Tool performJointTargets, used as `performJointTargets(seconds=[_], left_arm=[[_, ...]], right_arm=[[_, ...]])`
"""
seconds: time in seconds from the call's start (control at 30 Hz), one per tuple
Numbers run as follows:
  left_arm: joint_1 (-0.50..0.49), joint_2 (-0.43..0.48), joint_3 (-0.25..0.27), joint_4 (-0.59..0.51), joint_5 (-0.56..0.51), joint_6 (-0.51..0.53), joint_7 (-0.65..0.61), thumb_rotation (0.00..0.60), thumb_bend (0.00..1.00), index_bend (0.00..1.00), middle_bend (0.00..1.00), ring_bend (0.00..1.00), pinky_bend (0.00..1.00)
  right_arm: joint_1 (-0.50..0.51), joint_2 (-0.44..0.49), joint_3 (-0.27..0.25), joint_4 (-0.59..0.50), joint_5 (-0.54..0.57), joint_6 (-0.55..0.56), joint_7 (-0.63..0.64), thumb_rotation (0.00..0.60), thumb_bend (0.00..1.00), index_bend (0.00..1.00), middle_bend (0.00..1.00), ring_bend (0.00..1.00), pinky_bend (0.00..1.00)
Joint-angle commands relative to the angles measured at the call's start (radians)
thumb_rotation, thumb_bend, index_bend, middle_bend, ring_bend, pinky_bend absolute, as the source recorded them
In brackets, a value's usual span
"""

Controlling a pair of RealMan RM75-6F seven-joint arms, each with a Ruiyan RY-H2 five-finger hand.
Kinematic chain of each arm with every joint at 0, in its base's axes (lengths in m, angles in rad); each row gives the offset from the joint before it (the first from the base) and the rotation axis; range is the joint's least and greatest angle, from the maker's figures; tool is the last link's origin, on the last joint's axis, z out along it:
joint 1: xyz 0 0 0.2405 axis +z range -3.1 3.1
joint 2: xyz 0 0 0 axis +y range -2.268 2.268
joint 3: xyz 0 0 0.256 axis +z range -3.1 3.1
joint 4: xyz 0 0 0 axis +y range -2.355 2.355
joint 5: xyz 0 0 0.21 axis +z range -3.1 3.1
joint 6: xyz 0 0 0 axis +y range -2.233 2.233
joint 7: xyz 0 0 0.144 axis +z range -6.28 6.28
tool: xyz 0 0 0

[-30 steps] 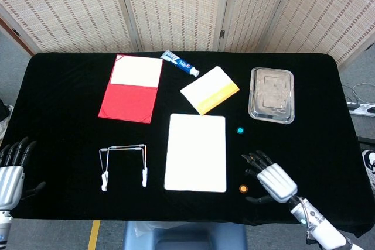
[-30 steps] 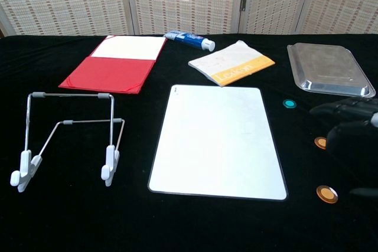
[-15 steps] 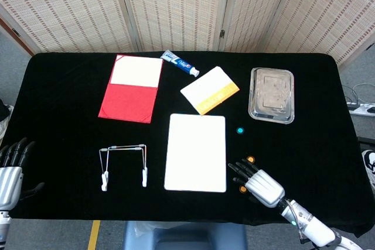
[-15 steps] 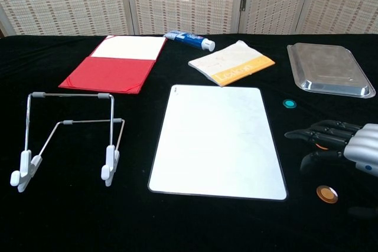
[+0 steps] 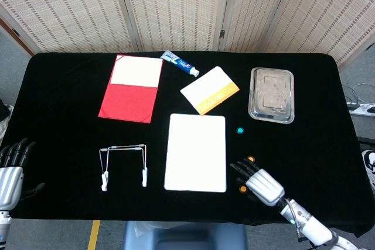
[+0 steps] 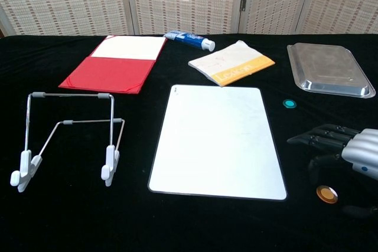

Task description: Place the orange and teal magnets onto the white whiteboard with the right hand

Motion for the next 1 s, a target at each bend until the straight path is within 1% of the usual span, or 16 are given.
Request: performJointTargets(seconds=[0.03,0.57,0.83,1.0], left_arm=[[0.000,0.000,0.000,0.000,0.000,-0.001,0.001,0.600,0.09,0.00,0.00,0.00,0.00],[0.001,-0.006,0.000,0.014,-0.010,-0.008,-0.007,0.600,0.09,0.00,0.00,0.00,0.00],[0.002,-0.010,0.002,0.026,-0.009,-0.010,-0.018,0.600,0.09,0.00,0.00,0.00,0.00],[0.003,-0.013,0.002,0.031,-0.008,-0.008,-0.022,0.600,0.09,0.00,0.00,0.00,0.00]], right_arm=[[0.003,-0.004,-0.001,0.005,0.007,-0.001,0.005,0.600,0.32,0.43,0.09,0.00,0.00],[0.023,-0.022,-0.002,0.008,0.038,-0.024,-0.005,0.600,0.34,0.46,0.11,0.00,0.00],[0.026,-0.023,-0.002,-0.001,0.048,-0.022,-0.020,0.600,0.37,0.53,0.13,0.00,0.00],[0.034,-0.006,0.014,-0.027,0.054,0.000,-0.008,0.600,0.37,0.54,0.14,0.00,0.00]])
